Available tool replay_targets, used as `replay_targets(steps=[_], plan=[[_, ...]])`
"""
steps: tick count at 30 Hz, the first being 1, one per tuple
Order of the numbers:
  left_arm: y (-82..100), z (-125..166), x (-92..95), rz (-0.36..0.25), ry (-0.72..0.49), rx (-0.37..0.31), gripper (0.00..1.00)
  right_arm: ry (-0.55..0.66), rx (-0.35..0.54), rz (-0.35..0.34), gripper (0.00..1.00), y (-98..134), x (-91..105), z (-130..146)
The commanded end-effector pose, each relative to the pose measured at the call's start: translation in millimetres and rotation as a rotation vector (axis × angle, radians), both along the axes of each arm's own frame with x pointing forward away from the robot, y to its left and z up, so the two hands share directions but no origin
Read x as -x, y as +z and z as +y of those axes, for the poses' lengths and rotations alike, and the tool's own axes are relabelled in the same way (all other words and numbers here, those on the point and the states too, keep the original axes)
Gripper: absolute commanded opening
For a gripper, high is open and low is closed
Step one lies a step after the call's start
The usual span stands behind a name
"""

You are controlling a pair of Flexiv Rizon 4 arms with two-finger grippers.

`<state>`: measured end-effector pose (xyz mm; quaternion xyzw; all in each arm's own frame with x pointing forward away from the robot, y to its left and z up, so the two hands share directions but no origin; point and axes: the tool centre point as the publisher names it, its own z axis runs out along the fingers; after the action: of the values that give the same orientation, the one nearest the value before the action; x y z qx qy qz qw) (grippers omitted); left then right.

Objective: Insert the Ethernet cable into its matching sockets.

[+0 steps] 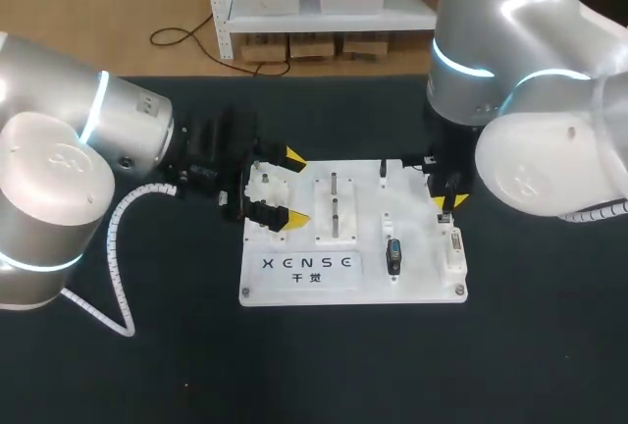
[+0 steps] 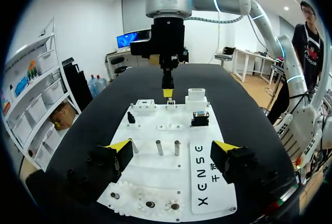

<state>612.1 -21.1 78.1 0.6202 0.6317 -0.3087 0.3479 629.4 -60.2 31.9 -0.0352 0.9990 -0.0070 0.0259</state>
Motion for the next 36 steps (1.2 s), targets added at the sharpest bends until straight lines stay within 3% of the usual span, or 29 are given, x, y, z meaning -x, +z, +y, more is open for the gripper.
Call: replay_targets(steps=[1,16,36], plan=[[-1.0,1,0.8,-0.003,0.002,0.003,1.00,0.001,-0.004,-0.001,0.00,-3,1.3,1],[-1.0,1,0.8,-0.003,0.002,0.003,1.00,0.007,-0.018,0.001,0.00,-5,2.7,4],[-1.0,1,0.8,-0.003,0.002,0.003,1.00,-0.003,-0.012,0.025,0.00,-24,1.1,2]])
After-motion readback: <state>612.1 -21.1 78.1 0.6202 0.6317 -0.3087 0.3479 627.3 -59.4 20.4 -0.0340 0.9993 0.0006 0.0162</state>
